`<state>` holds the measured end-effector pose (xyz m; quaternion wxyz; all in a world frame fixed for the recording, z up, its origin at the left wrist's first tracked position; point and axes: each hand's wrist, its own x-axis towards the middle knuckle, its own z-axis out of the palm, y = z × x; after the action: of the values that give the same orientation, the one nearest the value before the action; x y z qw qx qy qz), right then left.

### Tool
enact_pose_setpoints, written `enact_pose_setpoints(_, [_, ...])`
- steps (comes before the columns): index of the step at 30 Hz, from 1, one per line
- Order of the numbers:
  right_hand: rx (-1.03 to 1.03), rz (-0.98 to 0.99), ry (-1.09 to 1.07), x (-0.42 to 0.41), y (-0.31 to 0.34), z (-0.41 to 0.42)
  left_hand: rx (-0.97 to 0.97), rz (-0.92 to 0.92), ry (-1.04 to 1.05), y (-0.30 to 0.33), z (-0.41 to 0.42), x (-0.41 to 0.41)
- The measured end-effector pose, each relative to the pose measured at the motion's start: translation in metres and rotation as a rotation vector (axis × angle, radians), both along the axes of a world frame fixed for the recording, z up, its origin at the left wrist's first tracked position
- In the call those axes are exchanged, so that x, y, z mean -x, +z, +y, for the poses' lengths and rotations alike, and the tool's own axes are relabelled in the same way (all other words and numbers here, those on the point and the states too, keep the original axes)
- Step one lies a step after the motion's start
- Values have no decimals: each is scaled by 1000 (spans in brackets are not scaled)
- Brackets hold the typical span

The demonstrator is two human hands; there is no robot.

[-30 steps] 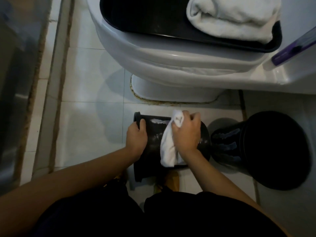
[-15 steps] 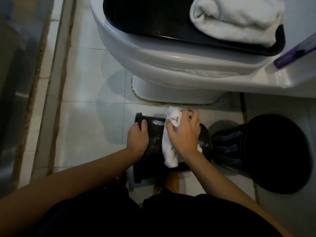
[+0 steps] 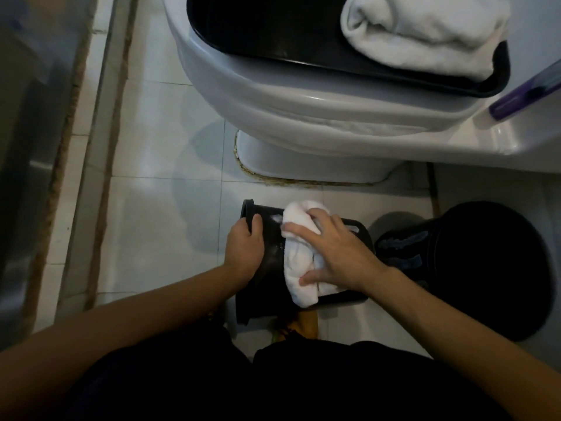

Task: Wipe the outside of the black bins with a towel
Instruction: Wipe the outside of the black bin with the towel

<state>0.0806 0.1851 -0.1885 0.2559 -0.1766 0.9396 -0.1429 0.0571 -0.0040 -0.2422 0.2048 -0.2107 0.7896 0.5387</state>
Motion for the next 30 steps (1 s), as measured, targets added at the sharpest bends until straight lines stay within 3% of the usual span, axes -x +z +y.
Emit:
enact_pose_setpoints(4, [49,62,-198,-19,-4,-2,2,6,-3,1,2,0])
enact_pose_setpoints(9, [128,187,-911,-33,-4,-34,30,47,-11,2,4,-4])
enact_pose_setpoints(11, [99,145,-1019,-30,-6,-49,39,60,-21,2,2,-5])
enact_pose_setpoints(14, [170,93,-919,-35,-5,-48,44,74,-20,1,0,-3])
enact_pose_setpoints(16, [270,-54,-805,-39,1,-28,48,80,-20,1,2,0])
enact_pose_setpoints(18, [192,-147,-635,-41,4,-11,48,85,-16,1,3,0])
enact_pose_setpoints(22, [-244,223,-329,-42,0,-7,10,80,-16,-1,2,-1])
enact_pose_setpoints(24, [-348,306,-246,-40,-2,-9,10,75,-15,-2,1,-1])
enact_pose_setpoints(27, [-285,323,-71,-32,-7,-2,29,79,-26,-3,1,-3])
enact_pose_setpoints(30, [-163,211,41,-25,-13,2,29,80,-24,-4,1,-3])
